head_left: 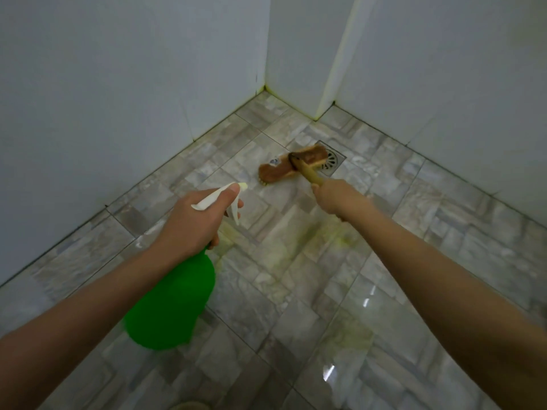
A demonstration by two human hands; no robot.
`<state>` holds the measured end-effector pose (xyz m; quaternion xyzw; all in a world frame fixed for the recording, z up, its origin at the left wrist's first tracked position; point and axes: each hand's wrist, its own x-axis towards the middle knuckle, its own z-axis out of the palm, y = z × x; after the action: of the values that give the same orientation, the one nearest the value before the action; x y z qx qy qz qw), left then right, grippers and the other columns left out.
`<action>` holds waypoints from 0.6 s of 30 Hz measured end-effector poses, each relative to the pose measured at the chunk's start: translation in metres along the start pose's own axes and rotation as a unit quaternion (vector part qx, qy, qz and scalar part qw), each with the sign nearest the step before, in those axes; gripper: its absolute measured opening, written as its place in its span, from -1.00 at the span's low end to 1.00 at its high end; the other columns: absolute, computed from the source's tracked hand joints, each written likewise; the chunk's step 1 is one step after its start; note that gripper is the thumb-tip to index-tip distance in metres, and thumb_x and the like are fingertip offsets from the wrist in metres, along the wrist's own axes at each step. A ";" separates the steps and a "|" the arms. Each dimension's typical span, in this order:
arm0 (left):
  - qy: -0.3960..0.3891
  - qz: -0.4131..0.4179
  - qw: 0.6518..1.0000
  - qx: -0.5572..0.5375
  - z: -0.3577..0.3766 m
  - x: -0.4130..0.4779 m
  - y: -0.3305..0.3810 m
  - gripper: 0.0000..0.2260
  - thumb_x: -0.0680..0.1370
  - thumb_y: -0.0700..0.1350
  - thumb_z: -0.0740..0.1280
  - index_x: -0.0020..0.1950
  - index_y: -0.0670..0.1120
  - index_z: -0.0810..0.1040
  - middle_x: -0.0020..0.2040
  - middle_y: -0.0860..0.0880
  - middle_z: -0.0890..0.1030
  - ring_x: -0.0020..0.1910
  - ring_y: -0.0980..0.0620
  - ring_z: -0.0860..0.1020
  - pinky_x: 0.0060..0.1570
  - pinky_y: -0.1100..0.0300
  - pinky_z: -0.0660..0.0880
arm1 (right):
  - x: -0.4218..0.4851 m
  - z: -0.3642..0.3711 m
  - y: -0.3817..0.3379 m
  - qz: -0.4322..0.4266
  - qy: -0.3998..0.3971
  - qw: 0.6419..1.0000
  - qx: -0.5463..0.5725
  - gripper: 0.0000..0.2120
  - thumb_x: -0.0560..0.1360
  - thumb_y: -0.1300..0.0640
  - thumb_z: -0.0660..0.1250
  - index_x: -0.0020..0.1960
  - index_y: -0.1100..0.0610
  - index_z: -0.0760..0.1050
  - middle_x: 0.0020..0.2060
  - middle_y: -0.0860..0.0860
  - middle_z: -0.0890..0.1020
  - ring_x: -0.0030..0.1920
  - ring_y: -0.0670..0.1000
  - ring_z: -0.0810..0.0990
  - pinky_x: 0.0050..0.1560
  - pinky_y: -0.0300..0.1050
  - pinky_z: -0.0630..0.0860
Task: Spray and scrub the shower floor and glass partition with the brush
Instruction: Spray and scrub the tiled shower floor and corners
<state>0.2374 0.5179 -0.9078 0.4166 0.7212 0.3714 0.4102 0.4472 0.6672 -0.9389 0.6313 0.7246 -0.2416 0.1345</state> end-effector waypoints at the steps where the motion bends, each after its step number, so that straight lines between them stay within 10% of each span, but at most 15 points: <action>1: -0.007 0.004 1.000 0.003 0.004 -0.002 0.001 -0.65 0.65 0.19 0.24 -0.09 0.05 0.71 -0.10 -0.08 0.75 -0.61 0.09 0.44 -0.49 0.22 0.45 | -0.002 0.000 0.004 0.002 0.004 1.000 0.008 -0.63 0.67 0.06 -0.05 0.29 0.23 0.38 -0.29 0.08 0.43 -0.36 0.06 0.44 -0.28 -0.07 0.45; 7: -0.041 0.037 0.998 0.004 0.025 -0.016 0.003 -0.66 0.65 0.14 0.26 0.02 -0.05 0.72 -0.07 -0.39 0.65 -0.59 0.07 0.43 -0.49 0.21 0.44 | -0.122 0.071 0.073 0.048 -0.017 0.998 -0.041 -0.55 0.62 -0.18 -0.06 -0.10 0.14 0.40 -0.27 0.01 0.50 -0.29 0.05 0.51 -0.31 -0.10 0.41; 13: -0.054 0.052 0.997 0.011 0.045 -0.019 0.010 -0.67 0.65 0.12 0.28 -0.06 -0.07 0.71 -0.15 -0.41 0.63 -0.62 0.10 0.41 -0.53 0.27 0.41 | -0.024 0.027 0.063 0.039 0.018 0.999 0.001 -0.56 0.65 -0.09 -0.05 0.01 0.22 0.44 -0.32 0.06 0.44 -0.31 0.10 0.50 -0.20 0.00 0.49; 18: -0.061 0.049 0.997 0.006 0.053 -0.017 0.009 -0.67 0.64 0.13 0.29 0.02 -0.07 0.72 -0.06 -0.36 0.67 -0.60 0.12 0.41 -0.53 0.24 0.43 | -0.126 0.068 0.124 0.100 0.013 0.995 0.001 -0.55 0.62 -0.16 -0.03 -0.12 0.16 0.41 -0.28 0.04 0.54 -0.33 0.03 0.52 -0.30 -0.10 0.45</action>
<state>0.2933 0.5161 -0.9152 0.4756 0.6758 0.3609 0.4322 0.5818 0.5356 -0.9558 0.7038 0.6593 -0.2193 0.1478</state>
